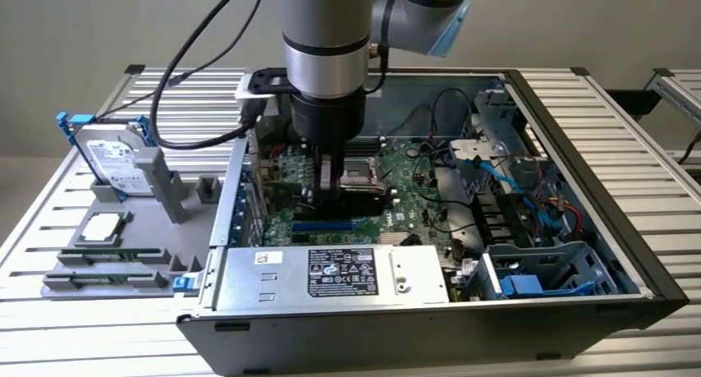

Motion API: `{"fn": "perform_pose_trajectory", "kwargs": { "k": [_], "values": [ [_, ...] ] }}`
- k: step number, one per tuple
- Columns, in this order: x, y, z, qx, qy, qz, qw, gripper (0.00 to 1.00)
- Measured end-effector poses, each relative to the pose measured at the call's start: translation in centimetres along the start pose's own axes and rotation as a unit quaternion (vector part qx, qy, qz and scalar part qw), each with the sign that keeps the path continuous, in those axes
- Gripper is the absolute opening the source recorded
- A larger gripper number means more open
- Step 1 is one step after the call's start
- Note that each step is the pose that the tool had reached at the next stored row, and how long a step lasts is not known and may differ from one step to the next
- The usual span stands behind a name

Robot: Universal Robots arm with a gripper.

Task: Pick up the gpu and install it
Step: 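Insert the gpu into the slot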

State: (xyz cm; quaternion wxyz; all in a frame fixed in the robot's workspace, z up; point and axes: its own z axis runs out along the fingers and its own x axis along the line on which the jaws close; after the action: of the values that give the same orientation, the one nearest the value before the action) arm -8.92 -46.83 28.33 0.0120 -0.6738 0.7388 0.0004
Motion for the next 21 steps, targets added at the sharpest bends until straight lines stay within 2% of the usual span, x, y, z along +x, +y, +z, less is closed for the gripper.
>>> {"fn": "perform_pose_trajectory", "kwargs": {
  "k": [3, 13, 21],
  "values": [
    [0.05, 0.06, 0.2, -0.001, 0.0001, 0.003, 1.0, 0.27],
    [0.1, 0.11, 0.49, -0.0091, 0.001, 0.004, 0.9999, 0.27],
    [0.1, 0.08, 0.62, -0.0106, 0.001, 0.0, 0.9999, 0.27]
  ]
}}
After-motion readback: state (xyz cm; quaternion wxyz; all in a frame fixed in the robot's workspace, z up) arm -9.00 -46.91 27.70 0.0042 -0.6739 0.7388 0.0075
